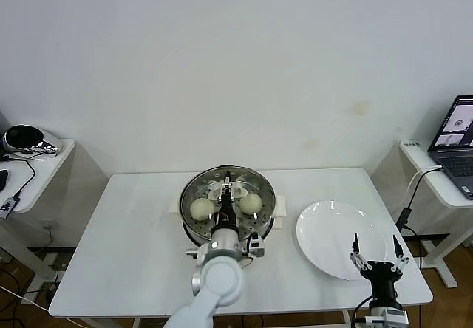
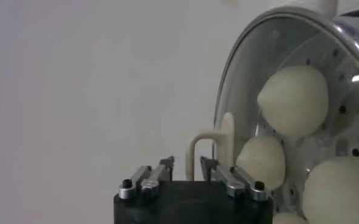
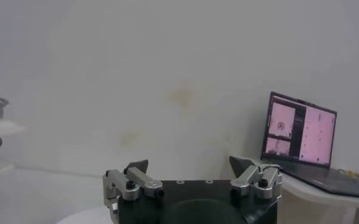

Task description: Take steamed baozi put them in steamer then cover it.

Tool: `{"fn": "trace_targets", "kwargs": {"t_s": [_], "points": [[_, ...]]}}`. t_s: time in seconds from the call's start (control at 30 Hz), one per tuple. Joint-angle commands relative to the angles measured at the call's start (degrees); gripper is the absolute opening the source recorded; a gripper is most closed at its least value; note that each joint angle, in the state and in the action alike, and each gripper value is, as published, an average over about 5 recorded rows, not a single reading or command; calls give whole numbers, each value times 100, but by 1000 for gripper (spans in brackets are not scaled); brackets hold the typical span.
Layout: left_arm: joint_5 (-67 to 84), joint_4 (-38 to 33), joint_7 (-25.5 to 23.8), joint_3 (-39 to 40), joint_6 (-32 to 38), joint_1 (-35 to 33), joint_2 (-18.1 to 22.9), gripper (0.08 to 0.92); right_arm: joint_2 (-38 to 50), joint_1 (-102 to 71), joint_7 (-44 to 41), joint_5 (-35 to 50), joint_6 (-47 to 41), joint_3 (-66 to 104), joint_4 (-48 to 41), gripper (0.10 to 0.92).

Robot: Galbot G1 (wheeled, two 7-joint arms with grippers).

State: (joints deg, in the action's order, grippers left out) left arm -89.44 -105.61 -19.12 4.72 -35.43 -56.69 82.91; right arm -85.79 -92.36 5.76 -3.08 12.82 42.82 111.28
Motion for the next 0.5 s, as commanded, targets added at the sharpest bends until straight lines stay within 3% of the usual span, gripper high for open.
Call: {"fn": "trace_targets", "kwargs": {"t_s": [0.03,0.2,0.27,0.4,0.5], "points": [[552,-1633,281,-125,188,-1076,-570,567,-14,-39,0,-34,0,-5,22,823],[1953,-2785,862,-827,583,-2112,-997,706,-22,-63,-7,-46,6,-17,16,823],[3220,-3063,1553,-1314,889,-2703,-1208,763,-14,-79,-10,-38,39,-30,10,823],[7179,-2972,2887,-2964,2401,-3558,-1265,816,26,-117,-33,22,140,-30,21,823],[9353,-2613,3108,-3884,3114,-3957,-1112,822,87,-141,-86,94,174,-61,33,823]]}}
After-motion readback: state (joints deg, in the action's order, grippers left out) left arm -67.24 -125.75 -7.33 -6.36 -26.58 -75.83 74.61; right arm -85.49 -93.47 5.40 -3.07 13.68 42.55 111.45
